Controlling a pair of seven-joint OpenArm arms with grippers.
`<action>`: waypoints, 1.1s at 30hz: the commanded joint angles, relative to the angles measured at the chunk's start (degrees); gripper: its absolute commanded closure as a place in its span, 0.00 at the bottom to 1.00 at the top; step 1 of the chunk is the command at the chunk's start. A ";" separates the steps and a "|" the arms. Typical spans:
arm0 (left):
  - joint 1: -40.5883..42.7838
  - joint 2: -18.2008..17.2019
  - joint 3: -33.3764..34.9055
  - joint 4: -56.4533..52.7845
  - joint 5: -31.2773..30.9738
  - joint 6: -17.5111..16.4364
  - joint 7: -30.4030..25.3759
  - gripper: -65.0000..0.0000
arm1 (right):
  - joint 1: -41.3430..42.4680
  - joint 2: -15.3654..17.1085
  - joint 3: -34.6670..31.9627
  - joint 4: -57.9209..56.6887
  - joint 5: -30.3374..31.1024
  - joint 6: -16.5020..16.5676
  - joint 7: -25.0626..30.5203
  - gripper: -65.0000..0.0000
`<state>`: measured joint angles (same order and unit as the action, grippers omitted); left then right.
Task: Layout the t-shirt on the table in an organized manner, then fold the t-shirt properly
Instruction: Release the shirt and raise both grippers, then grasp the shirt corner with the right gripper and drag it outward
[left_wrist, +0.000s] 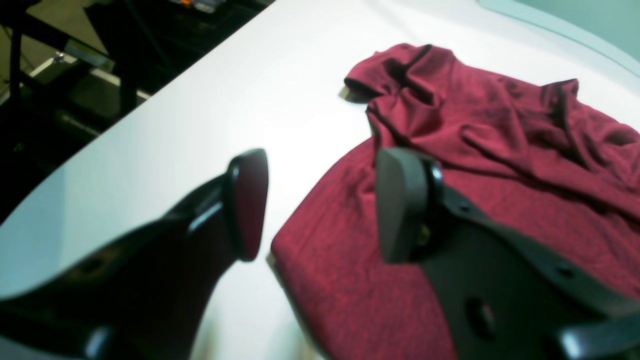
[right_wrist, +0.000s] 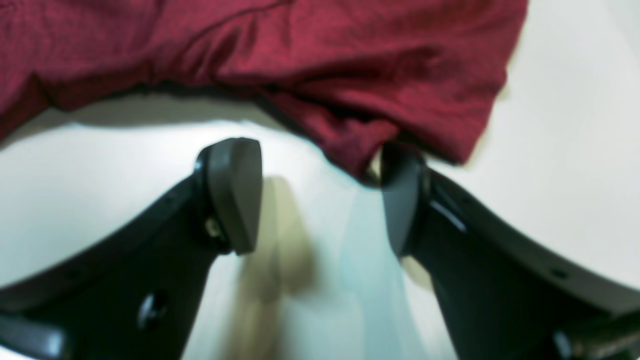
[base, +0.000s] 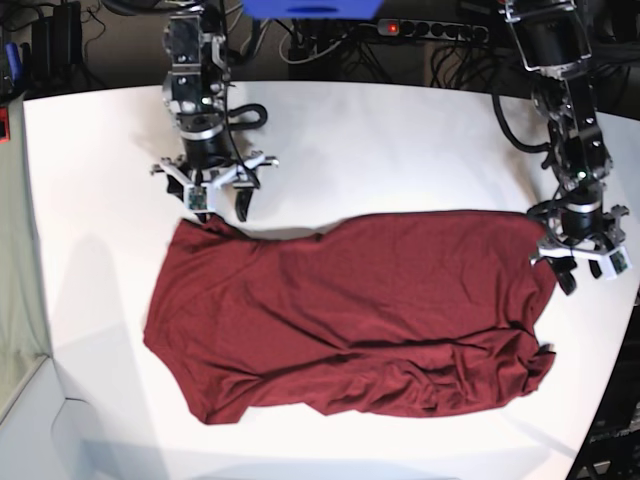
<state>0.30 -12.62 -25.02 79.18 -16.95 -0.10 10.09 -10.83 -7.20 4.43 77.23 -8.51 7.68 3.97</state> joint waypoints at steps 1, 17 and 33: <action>-0.87 -0.87 -0.17 1.13 -0.15 -0.12 -1.78 0.49 | 0.76 -0.05 -0.07 0.44 0.29 -0.17 1.70 0.48; -0.87 -0.96 -0.17 0.96 -0.15 -0.12 -1.78 0.49 | 1.82 0.30 3.35 1.23 0.29 -0.17 1.79 1.00; -1.39 -0.87 -0.17 1.13 -0.15 -0.12 -1.78 0.49 | -16.29 -1.80 -3.42 32.61 8.03 0.19 1.70 1.00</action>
<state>-0.05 -12.56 -24.99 79.11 -16.97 -0.16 9.96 -27.31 -8.75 1.21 108.77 -0.99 7.64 3.62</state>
